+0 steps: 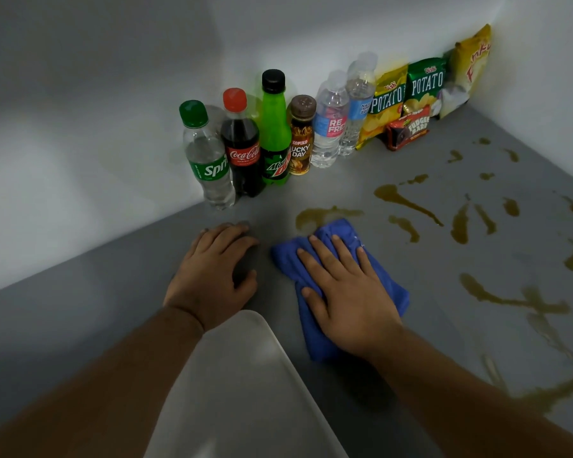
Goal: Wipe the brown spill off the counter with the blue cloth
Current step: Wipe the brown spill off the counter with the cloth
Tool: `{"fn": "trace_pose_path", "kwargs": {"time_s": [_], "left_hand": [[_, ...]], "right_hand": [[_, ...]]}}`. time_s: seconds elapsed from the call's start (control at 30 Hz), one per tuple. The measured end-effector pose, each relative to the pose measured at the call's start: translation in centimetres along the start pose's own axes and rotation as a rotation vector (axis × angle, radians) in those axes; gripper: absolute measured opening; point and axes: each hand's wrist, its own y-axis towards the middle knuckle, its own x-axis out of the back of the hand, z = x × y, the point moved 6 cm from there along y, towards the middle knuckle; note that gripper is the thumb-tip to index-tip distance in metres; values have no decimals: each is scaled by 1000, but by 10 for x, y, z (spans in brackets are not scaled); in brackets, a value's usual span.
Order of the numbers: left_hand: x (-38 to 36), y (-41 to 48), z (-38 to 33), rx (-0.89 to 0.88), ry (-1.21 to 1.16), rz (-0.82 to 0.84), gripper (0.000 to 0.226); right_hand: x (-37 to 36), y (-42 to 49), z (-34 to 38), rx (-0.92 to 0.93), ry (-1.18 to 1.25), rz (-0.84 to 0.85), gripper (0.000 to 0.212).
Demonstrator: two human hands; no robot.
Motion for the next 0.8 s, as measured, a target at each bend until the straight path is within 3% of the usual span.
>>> {"fn": "trace_pose_path", "kwargs": {"time_s": [0.17, 0.4, 0.7, 0.8], "left_hand": [[-2, 1, 3, 8, 12, 12, 62], [-1, 2, -1, 18, 29, 22, 63], [3, 28, -15, 62, 50, -36, 62], [-6, 35, -22, 29, 56, -42, 61]], "right_hand": [[7, -36, -48, -60, 32, -28, 60], [18, 27, -69, -249, -17, -25, 68], [11, -16, -60, -57, -11, -8, 64], [14, -27, -90, -129, -18, -6, 63]]}}
